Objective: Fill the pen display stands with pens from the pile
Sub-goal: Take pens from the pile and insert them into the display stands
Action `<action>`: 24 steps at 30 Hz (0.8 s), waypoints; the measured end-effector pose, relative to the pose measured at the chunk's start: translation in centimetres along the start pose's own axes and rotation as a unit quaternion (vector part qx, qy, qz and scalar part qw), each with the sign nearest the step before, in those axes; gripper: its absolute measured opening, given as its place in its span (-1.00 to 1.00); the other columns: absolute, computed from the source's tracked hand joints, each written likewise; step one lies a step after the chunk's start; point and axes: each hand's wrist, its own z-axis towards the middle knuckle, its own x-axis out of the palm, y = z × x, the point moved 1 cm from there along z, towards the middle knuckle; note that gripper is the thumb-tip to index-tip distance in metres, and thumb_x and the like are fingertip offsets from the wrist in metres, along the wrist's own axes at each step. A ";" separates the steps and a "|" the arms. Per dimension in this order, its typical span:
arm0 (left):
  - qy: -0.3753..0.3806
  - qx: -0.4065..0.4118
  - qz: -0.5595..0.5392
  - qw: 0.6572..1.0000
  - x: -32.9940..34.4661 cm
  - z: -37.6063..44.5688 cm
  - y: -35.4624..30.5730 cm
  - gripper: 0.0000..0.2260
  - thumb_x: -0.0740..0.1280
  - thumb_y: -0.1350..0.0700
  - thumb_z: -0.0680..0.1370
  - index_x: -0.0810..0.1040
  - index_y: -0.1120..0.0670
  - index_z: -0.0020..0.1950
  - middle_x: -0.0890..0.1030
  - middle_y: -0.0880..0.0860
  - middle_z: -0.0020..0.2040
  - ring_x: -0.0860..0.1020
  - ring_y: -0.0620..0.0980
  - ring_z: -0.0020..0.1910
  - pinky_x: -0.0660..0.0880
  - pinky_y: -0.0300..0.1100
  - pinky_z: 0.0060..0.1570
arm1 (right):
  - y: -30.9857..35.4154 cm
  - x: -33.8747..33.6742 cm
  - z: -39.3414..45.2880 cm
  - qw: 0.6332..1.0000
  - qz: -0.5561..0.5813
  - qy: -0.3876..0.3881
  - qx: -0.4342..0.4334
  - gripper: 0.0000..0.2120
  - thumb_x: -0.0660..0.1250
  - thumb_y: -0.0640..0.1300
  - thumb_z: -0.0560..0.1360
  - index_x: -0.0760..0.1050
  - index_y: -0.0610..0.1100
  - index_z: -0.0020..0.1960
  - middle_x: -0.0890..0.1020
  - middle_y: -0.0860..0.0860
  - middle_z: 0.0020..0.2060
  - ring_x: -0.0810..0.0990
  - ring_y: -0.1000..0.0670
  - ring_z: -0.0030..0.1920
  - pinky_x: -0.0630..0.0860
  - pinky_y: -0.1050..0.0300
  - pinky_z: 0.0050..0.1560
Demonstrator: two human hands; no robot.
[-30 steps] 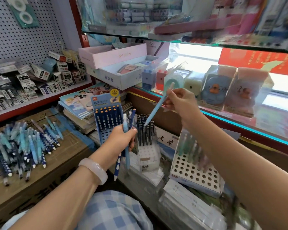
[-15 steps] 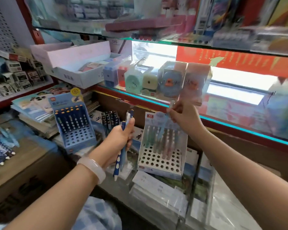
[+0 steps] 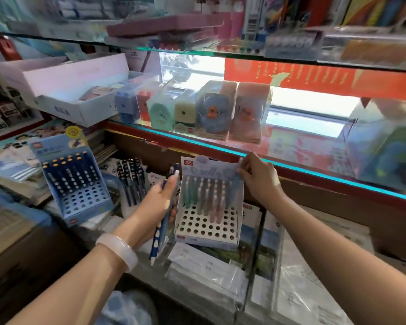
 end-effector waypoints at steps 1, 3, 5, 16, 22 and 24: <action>-0.006 0.001 0.007 1.000 0.0 0.1 0.1 -0.73 0.11 -0.10 0.60 0.41 0.08 -0.08 0.36 -0.01 -0.43 0.36 -0.12 -0.53 0.33 -0.30 -0.53 | 0.0 0.2 -0.1 1.000 -0.001 -0.005 -0.002 -0.87 0.31 -0.18 0.53 0.44 -0.20 0.03 0.51 0.04 -0.19 0.48 0.05 -0.22 0.31 0.35 -0.36; -0.022 -0.003 0.022 1.000 -0.1 0.5 0.4 -0.77 0.12 -0.06 0.61 0.40 0.07 -0.09 0.40 0.00 -0.41 0.38 -0.11 -0.51 0.36 -0.26 -0.50 | -0.2 0.8 -0.4 1.000 -0.002 -0.006 0.000 -0.86 0.32 -0.15 0.53 0.43 -0.19 0.02 0.54 0.03 -0.17 0.51 0.06 -0.21 0.40 0.34 -0.31; -0.042 -0.003 0.033 0.999 -0.2 0.8 0.7 -0.80 0.12 -0.03 0.62 0.38 0.06 -0.09 0.42 0.03 -0.37 0.39 -0.08 -0.49 0.36 -0.23 -0.48 | -0.8 1.5 -1.1 1.000 0.004 -0.006 0.012 -0.86 0.33 -0.13 0.52 0.45 -0.17 0.01 0.56 0.03 -0.17 0.55 0.06 -0.19 0.44 0.31 -0.27; -0.033 -0.009 0.042 0.999 0.3 0.5 1.5 -0.81 0.13 -0.01 0.62 0.40 0.09 -0.03 0.41 0.04 -0.34 0.39 -0.09 -0.47 0.36 -0.28 -0.51 | -2.8 3.6 -3.7 0.991 0.074 -0.055 0.093 -0.88 0.31 -0.14 0.54 0.55 -0.14 0.04 0.61 0.01 -0.08 0.47 0.13 -0.15 0.36 0.31 -0.18; -0.030 -0.009 0.052 0.998 0.2 0.7 1.5 -0.78 0.14 -0.03 0.61 0.41 0.12 0.04 0.42 0.04 -0.35 0.40 -0.10 -0.48 0.37 -0.27 -0.48 | -3.0 4.1 -3.4 0.994 0.059 -0.045 0.082 -0.85 0.28 -0.13 0.55 0.55 -0.17 0.06 0.61 -0.03 -0.06 0.46 0.11 -0.15 0.40 0.24 -0.13; -0.025 -0.012 0.051 0.998 0.2 0.7 1.7 -0.77 0.14 -0.04 0.61 0.40 0.12 0.04 0.41 0.04 -0.35 0.39 -0.09 -0.47 0.37 -0.24 -0.46 | -3.3 4.6 -3.5 0.995 0.047 -0.029 0.082 -0.85 0.29 -0.12 0.55 0.55 -0.16 0.06 0.59 0.00 -0.06 0.45 0.13 -0.14 0.37 0.31 -0.17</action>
